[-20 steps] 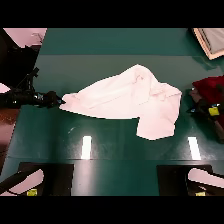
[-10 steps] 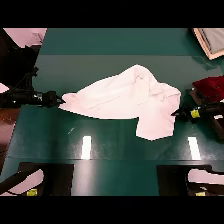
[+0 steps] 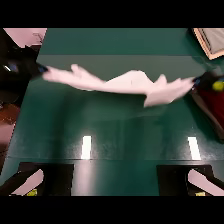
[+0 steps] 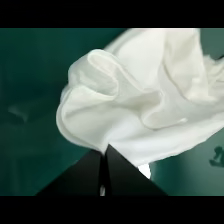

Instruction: Fold the shirts.

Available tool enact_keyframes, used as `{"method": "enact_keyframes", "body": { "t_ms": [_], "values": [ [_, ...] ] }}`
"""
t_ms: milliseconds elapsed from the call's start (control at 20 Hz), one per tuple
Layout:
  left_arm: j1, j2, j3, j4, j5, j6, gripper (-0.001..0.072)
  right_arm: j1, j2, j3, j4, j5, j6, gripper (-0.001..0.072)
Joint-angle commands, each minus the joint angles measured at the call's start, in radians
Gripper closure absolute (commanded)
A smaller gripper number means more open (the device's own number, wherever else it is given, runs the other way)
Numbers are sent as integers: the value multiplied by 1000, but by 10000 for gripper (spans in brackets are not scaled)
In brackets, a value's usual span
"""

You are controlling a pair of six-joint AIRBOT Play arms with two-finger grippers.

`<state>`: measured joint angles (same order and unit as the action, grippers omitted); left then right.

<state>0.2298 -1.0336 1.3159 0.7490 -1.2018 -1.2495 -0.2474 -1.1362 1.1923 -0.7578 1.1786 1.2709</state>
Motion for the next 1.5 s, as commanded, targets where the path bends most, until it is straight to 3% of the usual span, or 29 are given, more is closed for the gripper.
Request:
{"method": "enact_keyframes", "body": {
  "t_ms": [0, 300, 600, 750, 900, 1150, 1300, 1450],
  "values": [
    [1, 36, 349, -21, 2, -39, 684, 2, 132, 286, 77, -116, 0, 700],
    [1, 55, 848, -25, 19, -115, 684, -72, 301, 635, 71, -217, -3, 700],
    [1, 224, 858, -65, 96, -116, 684, -194, 462, 746, -149, -190, -7, 701],
    [1, 262, 858, -69, 74, -116, 685, -203, 489, 746, -212, -119, 45, 702],
    [1, 253, 753, 56, -1, -193, 685, -203, 403, 746, -210, 67, 124, 702],
    [0, 168, 278, 137, -145, -217, 685, -150, 95, 745, -217, 426, 243, 702],
    [0, 42, 40, 138, -171, -209, 685, -5, -126, 744, -334, 542, 255, 702],
    [0, -128, -50, 138, -108, -187, 685, 126, -343, 744, -453, 580, 258, 703]
  ]
}}
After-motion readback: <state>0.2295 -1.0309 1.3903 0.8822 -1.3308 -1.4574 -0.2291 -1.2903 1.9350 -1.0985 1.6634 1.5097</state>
